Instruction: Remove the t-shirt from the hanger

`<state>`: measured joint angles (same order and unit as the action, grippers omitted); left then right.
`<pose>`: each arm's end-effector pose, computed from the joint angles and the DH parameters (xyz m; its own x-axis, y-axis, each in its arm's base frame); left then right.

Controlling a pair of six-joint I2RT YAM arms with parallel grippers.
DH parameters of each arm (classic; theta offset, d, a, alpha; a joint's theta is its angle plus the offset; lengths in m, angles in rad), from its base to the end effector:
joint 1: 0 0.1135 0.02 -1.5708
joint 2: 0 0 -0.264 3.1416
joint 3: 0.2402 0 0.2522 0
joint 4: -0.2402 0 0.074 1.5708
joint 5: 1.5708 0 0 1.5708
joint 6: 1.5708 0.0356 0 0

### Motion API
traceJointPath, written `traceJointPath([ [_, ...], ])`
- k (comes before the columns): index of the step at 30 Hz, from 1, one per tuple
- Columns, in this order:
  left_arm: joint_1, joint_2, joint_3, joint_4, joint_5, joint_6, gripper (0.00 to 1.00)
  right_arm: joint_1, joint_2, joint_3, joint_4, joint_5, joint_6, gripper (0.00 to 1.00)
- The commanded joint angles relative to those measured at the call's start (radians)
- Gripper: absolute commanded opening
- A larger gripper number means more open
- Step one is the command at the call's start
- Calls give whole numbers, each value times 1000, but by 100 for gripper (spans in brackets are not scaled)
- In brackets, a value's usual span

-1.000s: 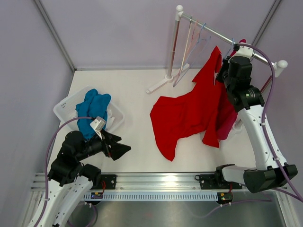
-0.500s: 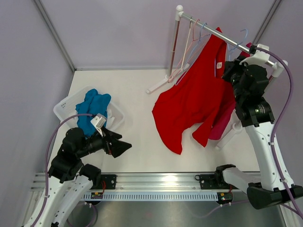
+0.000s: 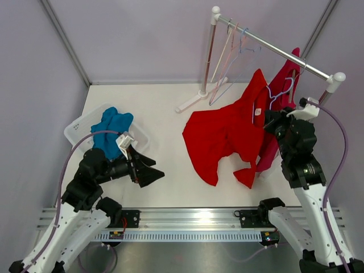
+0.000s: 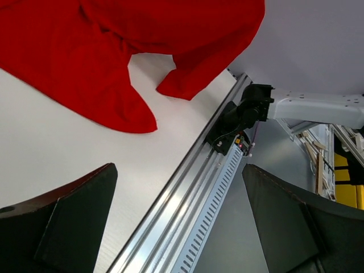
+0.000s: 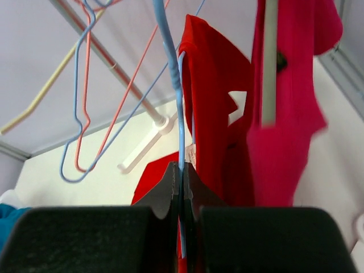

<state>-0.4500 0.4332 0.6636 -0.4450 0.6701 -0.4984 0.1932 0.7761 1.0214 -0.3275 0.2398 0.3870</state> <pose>0.0847 -0.0655 0.3170 -0.5926 -0.1298 -0.7950 0.6877 0.4323 -0.5832 0.1615 0.0230 0.4072 -0.0573 0.3624 -0.9303 0.0728 0.9308 0.3581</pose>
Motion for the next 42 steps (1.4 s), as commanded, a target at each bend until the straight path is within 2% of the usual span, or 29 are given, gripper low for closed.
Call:
traceJointPath([
  [1, -96, 35, 42, 118, -38, -45, 99, -1, -116, -82, 38, -65, 148, 0],
  [4, -318, 96, 39, 178, -211, -68, 99, 14, -176, -129, 50, -125, 213, 0],
  [5, -480, 149, 53, 184, -280, -51, 99, 23, -187, -129, 48, -131, 219, 0],
  [6, -572, 183, 66, 192, -457, -37, 99, 34, -190, -120, 44, -126, 217, 0],
  [7, -742, 218, 83, 193, -557, -19, 99, 51, -190, -110, 27, -117, 213, 0],
  [9, -873, 332, 143, 209, -773, 30, 99, 61, -198, -83, 13, -100, 202, 0],
  [11, -964, 460, 181, 268, -816, 52, 99, 63, -215, -61, 8, -109, 204, 0],
  [16, -1029, 718, 342, 440, -796, 73, 99, 64, -236, -26, -15, -146, 214, 0],
  [22, -1063, 985, 571, 469, -871, 147, 99, 69, -251, -15, -19, -200, 225, 0],
  [24, -1069, 1038, 616, 466, -929, 170, 99, 68, -259, -18, -16, -208, 213, 0],
  [30, -1076, 1182, 726, 448, -980, 187, 99, 68, -273, -9, -27, -229, 196, 0],
  [34, -1076, 1225, 748, 404, -1035, 187, 92, 68, -294, 2, -21, -235, 200, 0],
  [36, -1076, 1225, 737, 401, -1085, 185, 79, 69, -302, 16, -19, -266, 204, 0],
  [37, -1081, 1221, 732, 404, -1106, 185, 69, 68, -311, 20, -25, -267, 202, 0],
  [38, -1086, 1214, 726, 404, -1122, 192, 45, 69, -316, 29, -28, -267, 202, 0],
  [41, -1101, 1194, 706, 402, -1172, 211, 17, 68, -331, 52, -44, -278, 208, 0],
  [42, -1105, 1185, 699, 402, -1196, 216, 0, 68, -334, 57, -44, -287, 213, 0],
])
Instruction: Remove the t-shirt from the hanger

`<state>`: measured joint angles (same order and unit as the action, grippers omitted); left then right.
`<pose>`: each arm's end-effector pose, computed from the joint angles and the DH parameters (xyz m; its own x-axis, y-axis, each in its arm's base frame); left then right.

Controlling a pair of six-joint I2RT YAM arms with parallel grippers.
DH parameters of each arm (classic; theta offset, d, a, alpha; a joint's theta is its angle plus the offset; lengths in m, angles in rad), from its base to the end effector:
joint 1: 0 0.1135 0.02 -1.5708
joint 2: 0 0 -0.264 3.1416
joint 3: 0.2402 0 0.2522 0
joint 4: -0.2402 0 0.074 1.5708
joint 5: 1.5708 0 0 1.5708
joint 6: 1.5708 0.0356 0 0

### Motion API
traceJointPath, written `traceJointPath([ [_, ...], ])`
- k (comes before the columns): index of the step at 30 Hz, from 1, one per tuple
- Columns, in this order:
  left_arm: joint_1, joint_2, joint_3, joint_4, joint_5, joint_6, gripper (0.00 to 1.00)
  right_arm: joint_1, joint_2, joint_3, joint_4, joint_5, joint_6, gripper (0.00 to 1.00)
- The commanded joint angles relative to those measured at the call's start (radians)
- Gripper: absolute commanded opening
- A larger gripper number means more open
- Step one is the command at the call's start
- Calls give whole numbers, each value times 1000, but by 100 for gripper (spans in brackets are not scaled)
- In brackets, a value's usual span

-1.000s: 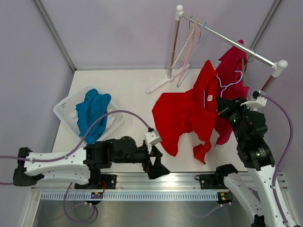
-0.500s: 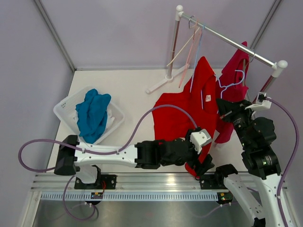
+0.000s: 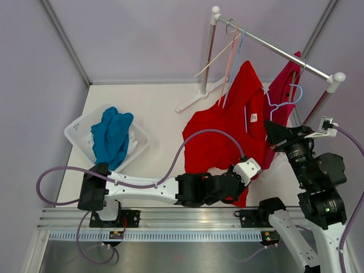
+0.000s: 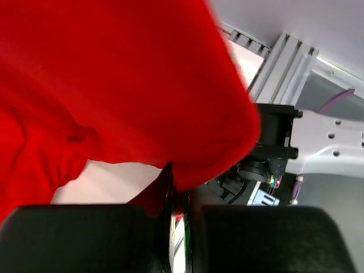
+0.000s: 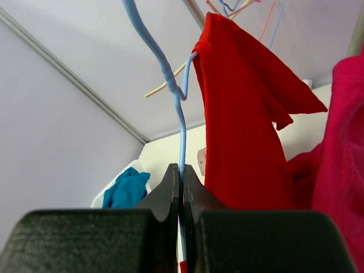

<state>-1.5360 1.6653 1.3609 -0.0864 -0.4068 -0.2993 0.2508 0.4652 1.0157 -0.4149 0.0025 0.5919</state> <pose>0.0278 -0.3945 0.3195 -0.2795 0.2466 -0.9279 0.8610 0.4921 -0.1286 0.0679 0.0173 0.4260 -0.0284 0.5687 -0.8221 -0.2770 0.7857 0.5531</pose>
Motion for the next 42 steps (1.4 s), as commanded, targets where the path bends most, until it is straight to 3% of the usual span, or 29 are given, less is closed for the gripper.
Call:
traceJointPath([
  [1, -30, -53, -12, 43, -131, 31, 0, 10, -26, 76, 45, -59, 12, 0],
  [8, -182, -162, -181, 33, -236, 115, 0, 11, -19, 188, 53, -108, 39, 0],
  [15, -300, -234, -354, -114, -355, -98, 0, 11, 49, 310, 125, -156, 63, 0],
  [19, -303, -301, -442, -144, -437, -199, 0, 10, 88, 365, 134, -225, 78, 0],
  [27, -193, -413, -413, -191, -584, -144, 0, 11, 95, 412, 102, -390, 123, 0],
  [29, -165, -444, -382, -115, -644, -17, 1, 10, 66, 362, 140, -473, 181, 0],
  [30, -136, -459, -378, 15, -685, 39, 3, 10, 50, 338, 172, -498, 203, 0],
  [31, -122, -481, -376, 96, -694, 172, 13, 10, 26, 293, 185, -534, 224, 0],
  [33, -77, -487, -368, 349, -724, 306, 23, 10, 0, 256, 217, -564, 279, 0],
  [34, -55, -481, -364, 438, -739, 465, 33, 10, -23, 236, 228, -587, 296, 0],
  [35, -33, -455, -358, 609, -765, 544, 39, 10, -31, 233, 237, -601, 328, 0],
  [38, 60, -379, -318, 912, -748, 811, 60, 10, -43, 256, 271, -657, 382, 0],
  [42, 135, -297, -258, 1040, -689, 940, 74, 10, -43, 303, 297, -694, 419, 0],
])
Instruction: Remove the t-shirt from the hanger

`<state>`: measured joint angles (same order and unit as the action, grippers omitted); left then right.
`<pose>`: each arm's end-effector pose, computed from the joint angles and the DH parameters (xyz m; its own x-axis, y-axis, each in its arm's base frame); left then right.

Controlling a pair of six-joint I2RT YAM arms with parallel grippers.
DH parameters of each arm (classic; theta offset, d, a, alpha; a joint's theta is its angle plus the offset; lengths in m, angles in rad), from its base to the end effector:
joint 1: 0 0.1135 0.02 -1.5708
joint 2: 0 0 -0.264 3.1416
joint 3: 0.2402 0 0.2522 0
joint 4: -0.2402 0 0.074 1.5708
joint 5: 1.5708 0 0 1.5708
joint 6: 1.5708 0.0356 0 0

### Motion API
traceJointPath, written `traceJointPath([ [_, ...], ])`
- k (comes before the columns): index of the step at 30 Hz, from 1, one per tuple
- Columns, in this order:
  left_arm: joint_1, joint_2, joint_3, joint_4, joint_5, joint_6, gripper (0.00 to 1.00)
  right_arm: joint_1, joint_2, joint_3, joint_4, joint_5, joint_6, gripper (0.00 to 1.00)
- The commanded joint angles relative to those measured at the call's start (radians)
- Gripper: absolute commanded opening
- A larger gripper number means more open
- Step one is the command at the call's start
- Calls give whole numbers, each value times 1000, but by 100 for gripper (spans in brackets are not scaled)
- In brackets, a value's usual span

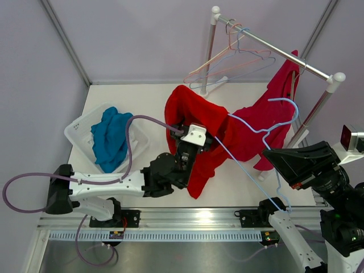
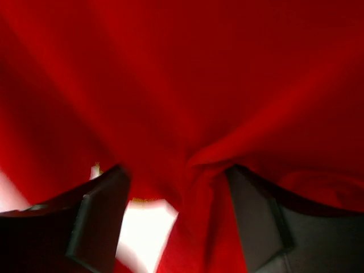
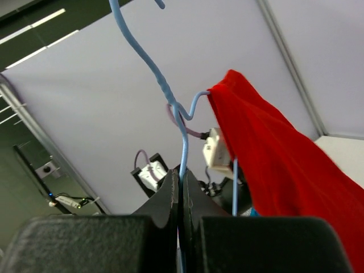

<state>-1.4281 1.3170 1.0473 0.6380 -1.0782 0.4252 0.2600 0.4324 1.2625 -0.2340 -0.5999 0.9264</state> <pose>0.0724 -0.2831 0.3943 0.1915 0.0387 -0.9807 0.2988 0.9495 0.0959 -0.0179 0.0160 0.5034 -0.2047 0.6284 -0.7505 -0.8324 0.2916 0.4712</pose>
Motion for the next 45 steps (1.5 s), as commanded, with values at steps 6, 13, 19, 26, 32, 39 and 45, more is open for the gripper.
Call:
traceJointPath([
  [6, 43, 74, 62, 321, 67, 216, 54, 1, -1, 40, 208, -135, 172, 0],
  [13, 52, -25, 0, 479, -11, 483, 0, 1, -53, 14, 73, -89, 73, 0],
  [19, 165, -240, -40, 27, -2, 218, 0, 2, -135, -21, -238, -29, -113, 0],
  [26, 423, -380, 329, -554, 231, -121, 0, 1, -268, 40, -600, 139, -303, 0],
  [32, 634, -248, 678, -782, 357, -137, 0, 2, -297, 18, -702, 209, -347, 0],
  [39, 1055, -153, 726, -926, 688, -455, 0, 1, -302, 0, -693, 206, -353, 0],
  [45, 1307, -222, 411, -838, 863, -657, 0, 2, -291, -55, -665, 178, -354, 0],
])
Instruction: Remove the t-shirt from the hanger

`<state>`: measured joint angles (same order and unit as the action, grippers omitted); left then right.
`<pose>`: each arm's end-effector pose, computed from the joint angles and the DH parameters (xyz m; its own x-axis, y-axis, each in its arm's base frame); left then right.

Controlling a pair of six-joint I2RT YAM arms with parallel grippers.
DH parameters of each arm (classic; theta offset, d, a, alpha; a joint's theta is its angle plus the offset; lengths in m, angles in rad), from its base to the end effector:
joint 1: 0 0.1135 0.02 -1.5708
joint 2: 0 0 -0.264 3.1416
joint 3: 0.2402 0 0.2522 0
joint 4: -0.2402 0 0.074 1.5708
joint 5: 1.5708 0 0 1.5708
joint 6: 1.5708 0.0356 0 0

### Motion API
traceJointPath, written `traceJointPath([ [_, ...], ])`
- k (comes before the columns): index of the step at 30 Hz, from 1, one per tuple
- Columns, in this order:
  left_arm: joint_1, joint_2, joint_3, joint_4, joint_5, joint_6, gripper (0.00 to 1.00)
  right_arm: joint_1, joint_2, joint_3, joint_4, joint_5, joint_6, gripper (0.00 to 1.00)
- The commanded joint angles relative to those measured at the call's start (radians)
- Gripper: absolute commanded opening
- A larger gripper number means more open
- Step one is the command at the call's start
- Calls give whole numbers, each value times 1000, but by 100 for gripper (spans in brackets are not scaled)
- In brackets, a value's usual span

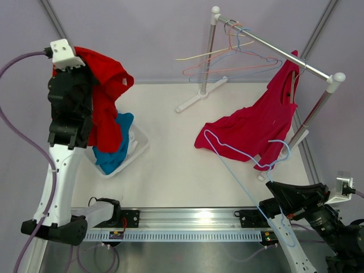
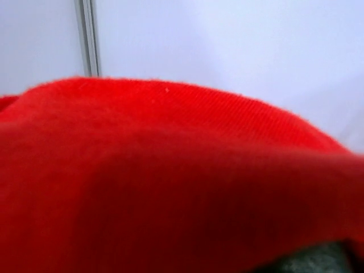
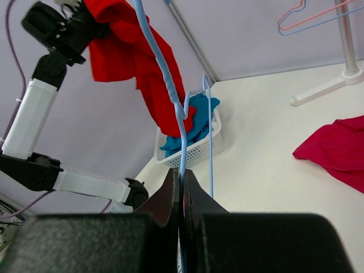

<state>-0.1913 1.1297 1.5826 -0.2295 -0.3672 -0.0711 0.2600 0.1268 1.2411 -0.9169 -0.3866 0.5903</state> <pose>0.2045 -0.0266 0.5371 0.2288 -0.1118 -0.9670 -0.1504 0.9774 -0.1486 -0.0835 -0.0083 0.4142 -0.1739 0.4872 -0.8558 -0.6001 0.6366 0.4844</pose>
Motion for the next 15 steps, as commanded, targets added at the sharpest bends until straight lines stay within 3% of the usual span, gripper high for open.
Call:
traceJointPath([
  [1, 88, -45, -166, 53, 149, -182, 0, -1, 17, -49, 30, -41, -15, 0],
  [9, 110, -212, -559, -14, -249, -260, 0, -1, 97, -196, 215, 28, 6, 0],
  [15, 110, -217, -676, -137, -364, -303, 0, -1, 148, -255, 337, 9, 42, 0],
])
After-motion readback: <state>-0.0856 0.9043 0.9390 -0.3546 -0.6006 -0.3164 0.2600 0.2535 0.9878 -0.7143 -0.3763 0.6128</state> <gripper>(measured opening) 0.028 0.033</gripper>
